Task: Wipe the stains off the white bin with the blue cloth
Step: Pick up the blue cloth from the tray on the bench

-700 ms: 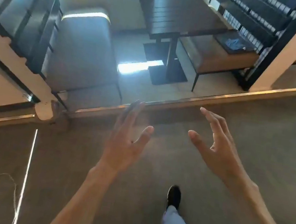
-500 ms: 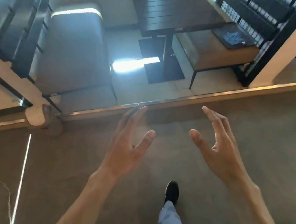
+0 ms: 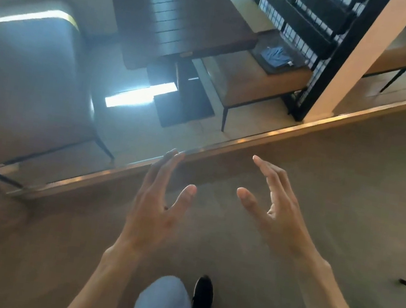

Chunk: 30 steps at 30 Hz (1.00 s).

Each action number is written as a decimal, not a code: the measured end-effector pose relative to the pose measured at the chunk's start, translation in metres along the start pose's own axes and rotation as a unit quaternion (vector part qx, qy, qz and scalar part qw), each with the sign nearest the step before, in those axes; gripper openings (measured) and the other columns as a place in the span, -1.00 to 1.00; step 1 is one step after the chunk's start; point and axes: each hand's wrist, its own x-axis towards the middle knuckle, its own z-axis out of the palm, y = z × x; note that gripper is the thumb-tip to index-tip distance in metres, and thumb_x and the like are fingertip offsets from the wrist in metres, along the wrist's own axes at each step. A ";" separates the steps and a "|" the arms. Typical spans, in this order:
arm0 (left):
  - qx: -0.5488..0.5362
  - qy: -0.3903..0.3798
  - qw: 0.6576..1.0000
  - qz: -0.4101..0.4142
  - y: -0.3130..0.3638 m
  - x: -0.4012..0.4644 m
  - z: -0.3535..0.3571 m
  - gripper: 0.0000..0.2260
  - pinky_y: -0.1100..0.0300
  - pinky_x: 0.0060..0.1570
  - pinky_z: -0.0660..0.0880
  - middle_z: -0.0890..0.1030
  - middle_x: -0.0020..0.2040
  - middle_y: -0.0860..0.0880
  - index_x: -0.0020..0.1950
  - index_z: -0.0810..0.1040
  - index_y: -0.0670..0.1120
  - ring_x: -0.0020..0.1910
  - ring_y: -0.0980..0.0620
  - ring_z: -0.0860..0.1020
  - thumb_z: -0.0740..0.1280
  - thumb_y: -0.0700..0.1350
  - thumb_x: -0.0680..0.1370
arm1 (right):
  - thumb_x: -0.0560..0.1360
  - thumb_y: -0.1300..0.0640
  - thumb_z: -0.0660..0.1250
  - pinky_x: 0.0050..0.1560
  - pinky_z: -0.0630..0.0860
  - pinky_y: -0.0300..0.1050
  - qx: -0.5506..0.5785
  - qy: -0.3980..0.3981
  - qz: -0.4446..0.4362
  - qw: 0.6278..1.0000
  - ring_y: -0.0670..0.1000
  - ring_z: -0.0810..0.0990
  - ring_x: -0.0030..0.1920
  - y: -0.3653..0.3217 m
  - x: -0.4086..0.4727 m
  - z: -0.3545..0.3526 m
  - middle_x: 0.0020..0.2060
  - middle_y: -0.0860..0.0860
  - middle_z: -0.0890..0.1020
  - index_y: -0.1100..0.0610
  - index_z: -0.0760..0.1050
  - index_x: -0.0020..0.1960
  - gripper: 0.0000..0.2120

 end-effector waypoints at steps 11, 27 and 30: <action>0.018 -0.058 0.998 0.034 -0.015 0.189 0.059 -0.45 -0.08 0.43 0.40 0.10 0.50 0.47 0.49 0.14 0.46 0.50 0.28 0.22 0.34 0.16 0.61 | 0.49 -0.41 0.18 0.20 0.50 -0.16 0.003 0.033 0.033 0.999 -0.50 0.16 0.36 0.056 0.152 -0.023 0.45 -0.37 0.20 -0.28 0.12 0.56 -0.31; 0.029 -0.147 0.985 0.088 -0.010 0.474 0.149 -0.47 0.35 0.35 0.27 0.18 0.57 0.28 0.54 0.21 0.29 0.44 0.41 0.21 0.31 0.16 0.61 | 0.53 -0.40 0.18 0.27 0.28 -0.24 0.027 0.091 0.110 0.989 -0.50 0.13 0.38 0.123 0.391 -0.077 0.42 -0.42 0.18 -0.31 0.09 0.54 -0.37; 0.025 -0.155 0.985 0.073 -0.002 0.511 0.182 -0.47 0.15 0.43 0.36 0.21 0.58 0.23 0.56 0.25 0.23 0.50 0.22 0.26 0.30 0.17 0.61 | 0.56 -0.36 0.20 0.23 0.22 -0.36 0.034 0.099 0.120 0.987 -0.50 0.13 0.38 0.150 0.422 -0.102 0.42 -0.40 0.19 -0.27 0.11 0.56 -0.37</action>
